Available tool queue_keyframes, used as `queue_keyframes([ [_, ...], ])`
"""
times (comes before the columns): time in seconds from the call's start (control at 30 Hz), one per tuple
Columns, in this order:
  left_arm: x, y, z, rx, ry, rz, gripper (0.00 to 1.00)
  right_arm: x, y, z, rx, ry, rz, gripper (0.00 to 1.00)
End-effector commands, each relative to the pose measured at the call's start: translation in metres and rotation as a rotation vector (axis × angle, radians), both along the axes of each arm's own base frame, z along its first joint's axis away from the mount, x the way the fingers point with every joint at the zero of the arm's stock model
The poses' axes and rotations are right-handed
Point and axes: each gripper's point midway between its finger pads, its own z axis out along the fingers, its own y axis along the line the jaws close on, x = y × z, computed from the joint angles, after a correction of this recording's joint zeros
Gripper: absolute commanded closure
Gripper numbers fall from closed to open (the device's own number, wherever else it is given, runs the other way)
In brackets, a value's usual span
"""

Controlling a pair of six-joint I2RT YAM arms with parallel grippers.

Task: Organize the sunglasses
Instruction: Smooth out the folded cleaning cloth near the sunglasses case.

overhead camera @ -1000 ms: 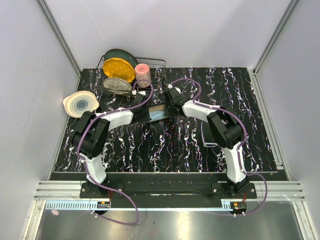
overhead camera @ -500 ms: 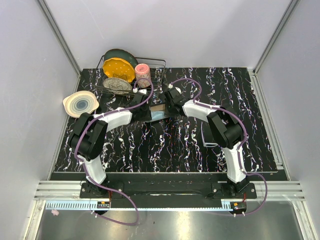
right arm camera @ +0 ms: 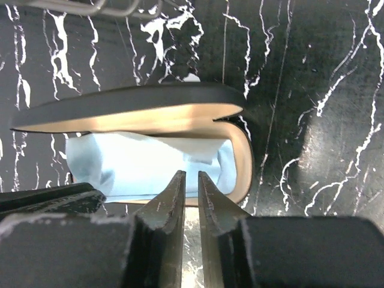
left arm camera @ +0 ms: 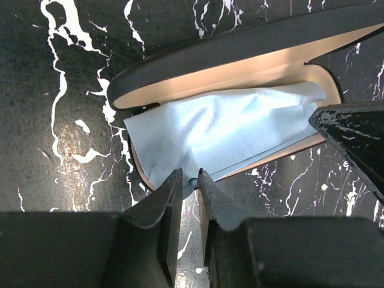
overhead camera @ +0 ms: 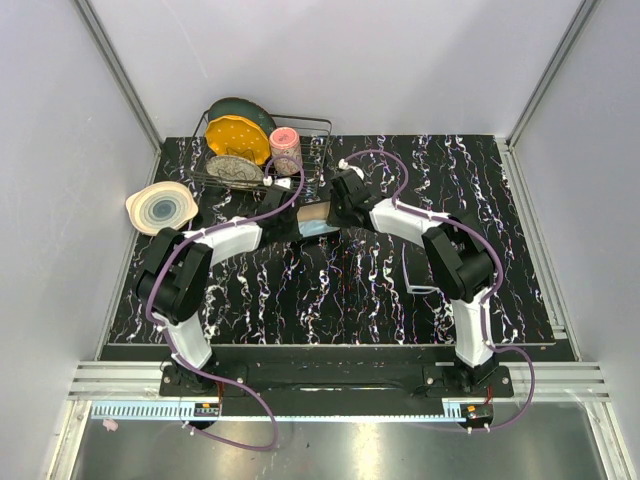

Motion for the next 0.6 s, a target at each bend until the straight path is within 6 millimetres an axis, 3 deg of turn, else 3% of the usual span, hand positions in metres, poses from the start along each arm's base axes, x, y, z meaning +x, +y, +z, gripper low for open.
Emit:
queue_keyframes([
  [0.0, 0.007, -0.001, 0.014, -0.022, -0.059, 0.016, 0.80, 0.015, 0.015, 0.037, 0.095, -0.092, 0.025, 0.80],
  [0.27, 0.009, 0.000, 0.016, -0.012, -0.065, 0.018, 0.79, 0.021, 0.024, 0.030, 0.098, -0.087, 0.053, 0.79],
  [0.57, 0.015, -0.002, 0.020, -0.010, -0.074, 0.018, 0.79, 0.007, 0.037, 0.018, 0.143, -0.023, 0.139, 0.80],
])
